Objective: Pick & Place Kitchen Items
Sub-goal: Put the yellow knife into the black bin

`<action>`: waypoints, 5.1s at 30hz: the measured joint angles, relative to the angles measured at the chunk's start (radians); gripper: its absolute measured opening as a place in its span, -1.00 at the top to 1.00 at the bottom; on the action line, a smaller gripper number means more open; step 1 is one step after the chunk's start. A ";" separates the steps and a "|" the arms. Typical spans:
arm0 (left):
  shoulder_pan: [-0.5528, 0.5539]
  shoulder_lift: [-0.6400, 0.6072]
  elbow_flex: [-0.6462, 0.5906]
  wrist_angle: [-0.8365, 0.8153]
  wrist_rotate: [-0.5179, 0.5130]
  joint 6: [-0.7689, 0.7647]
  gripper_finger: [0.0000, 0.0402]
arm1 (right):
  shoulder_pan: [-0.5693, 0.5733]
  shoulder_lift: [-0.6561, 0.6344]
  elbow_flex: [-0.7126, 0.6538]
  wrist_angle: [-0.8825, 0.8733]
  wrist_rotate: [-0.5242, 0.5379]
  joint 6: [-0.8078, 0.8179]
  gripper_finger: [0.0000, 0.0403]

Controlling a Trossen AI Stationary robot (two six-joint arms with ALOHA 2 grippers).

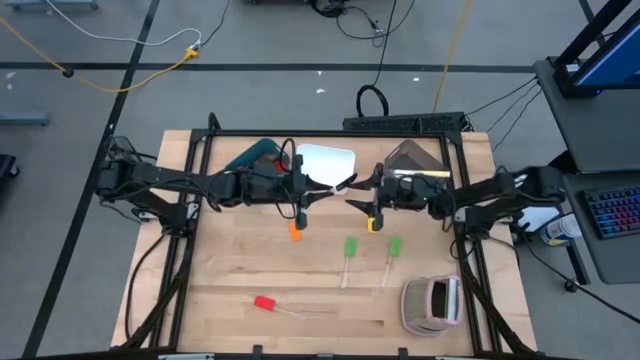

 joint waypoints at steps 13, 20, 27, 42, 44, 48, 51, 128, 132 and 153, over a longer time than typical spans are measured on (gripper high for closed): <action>0.000 0.000 0.000 0.012 0.022 0.008 0.85 | -0.007 0.173 0.220 -0.009 -0.082 -0.015 0.02; 0.000 0.000 0.000 0.019 0.023 0.012 0.85 | -0.010 0.178 0.246 -0.015 -0.130 -0.034 0.02; 0.000 0.000 0.000 0.048 0.021 0.013 0.85 | -0.012 0.178 0.274 -0.021 -0.161 -0.034 0.10; 0.000 0.000 0.001 0.055 0.011 0.013 0.85 | -0.013 0.178 0.279 -0.055 -0.161 -0.037 0.68; 0.000 0.000 0.001 0.051 0.011 0.012 0.85 | -0.013 0.178 0.279 -0.056 -0.161 -0.036 0.68; 0.000 0.000 0.001 0.026 0.011 0.010 0.85 | -0.013 0.178 0.279 -0.079 -0.159 -0.031 0.68; 0.000 0.000 0.001 0.012 0.011 0.006 0.84 | -0.013 0.178 0.279 -0.095 -0.158 -0.030 0.63; 0.000 0.000 0.000 -0.224 -0.128 -0.045 0.76 | -0.338 -0.499 0.413 -2.457 0.260 0.354 0.63; 0.000 0.000 0.001 -0.224 -0.128 -0.045 0.76 | -0.361 -0.469 0.413 -2.440 0.261 0.327 0.63; 0.000 0.000 0.000 -0.224 -0.128 -0.044 0.76 | -0.485 -0.249 0.415 -2.361 0.262 0.148 0.61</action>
